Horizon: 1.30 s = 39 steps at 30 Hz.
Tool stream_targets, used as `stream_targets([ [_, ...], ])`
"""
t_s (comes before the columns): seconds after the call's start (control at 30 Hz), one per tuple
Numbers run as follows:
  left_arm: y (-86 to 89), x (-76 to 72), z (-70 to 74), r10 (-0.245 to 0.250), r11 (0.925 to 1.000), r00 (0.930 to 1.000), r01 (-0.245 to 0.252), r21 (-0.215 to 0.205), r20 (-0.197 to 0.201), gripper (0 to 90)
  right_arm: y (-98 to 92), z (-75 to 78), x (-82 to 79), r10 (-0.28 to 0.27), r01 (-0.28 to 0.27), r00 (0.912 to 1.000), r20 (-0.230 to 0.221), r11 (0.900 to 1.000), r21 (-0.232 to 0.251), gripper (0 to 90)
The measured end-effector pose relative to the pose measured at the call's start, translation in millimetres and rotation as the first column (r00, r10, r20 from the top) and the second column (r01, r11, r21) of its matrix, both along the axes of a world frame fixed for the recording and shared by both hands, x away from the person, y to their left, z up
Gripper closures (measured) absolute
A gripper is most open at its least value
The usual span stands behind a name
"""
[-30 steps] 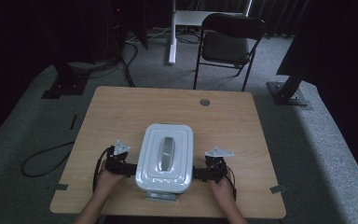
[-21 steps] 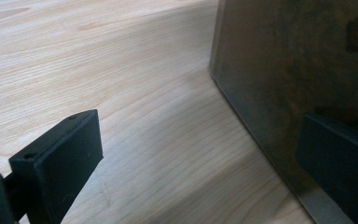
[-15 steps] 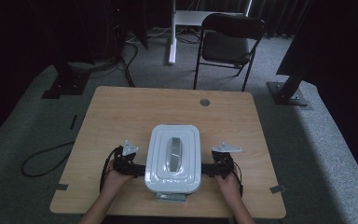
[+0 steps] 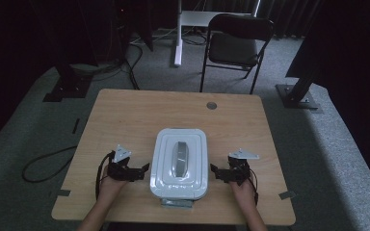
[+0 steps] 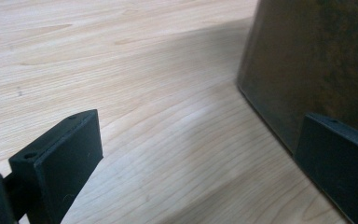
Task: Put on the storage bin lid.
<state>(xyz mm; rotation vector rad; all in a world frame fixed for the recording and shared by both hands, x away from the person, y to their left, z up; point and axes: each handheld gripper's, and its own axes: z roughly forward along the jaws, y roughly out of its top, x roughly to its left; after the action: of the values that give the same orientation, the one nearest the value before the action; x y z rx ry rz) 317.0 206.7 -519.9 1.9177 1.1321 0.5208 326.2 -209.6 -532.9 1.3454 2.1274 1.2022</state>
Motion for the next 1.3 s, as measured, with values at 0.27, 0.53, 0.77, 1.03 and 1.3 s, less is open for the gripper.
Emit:
stream_targets([
  [0.27, 9.6, -2.8, -0.8, 0.006, 1.0, 1.0, -0.006, -0.007, -0.001, 1.9, -8.0, 1.3, -1.7, -0.029, 0.029, 0.9995, 0.015, 0.999, -0.022, 11.5],
  [0.53, 22.0, -6.7, -4.0, 0.027, 0.9995, 0.9996, -0.027, -0.014, 0.002, 1.9, -15.7, -0.7, -6.6, -0.057, 0.059, 0.9976, 0.039, 0.997, -0.051, 11.5],
  [0.77, 35.4, -11.3, -9.5, 0.047, 0.9987, 0.9989, -0.047, -0.02, -0.002, 1.9, -23.9, -3.5, -11.4, -0.078, 0.081, 0.9948, 0.066, 0.995, -0.058, 11.5],
  [1.03, 47.8, -17.1, -16.5, 0.078, 0.9966, 0.997, -0.078, -0.026, -0.002, 1.9, -39.7, -4.3, -17.9, -0.114, 0.119, 0.9877, 0.107, 0.992, -0.045, 11.5],
  [1.3, 64.0, -25.7, -21.3, 0.123, 0.9921, 0.9923, -0.123, -0.023, -0.011, 1.9, -52.8, -4.8, -23.6, -0.18, 0.187, 0.975, 0.13, 0.982, -0.038, 11.5],
])
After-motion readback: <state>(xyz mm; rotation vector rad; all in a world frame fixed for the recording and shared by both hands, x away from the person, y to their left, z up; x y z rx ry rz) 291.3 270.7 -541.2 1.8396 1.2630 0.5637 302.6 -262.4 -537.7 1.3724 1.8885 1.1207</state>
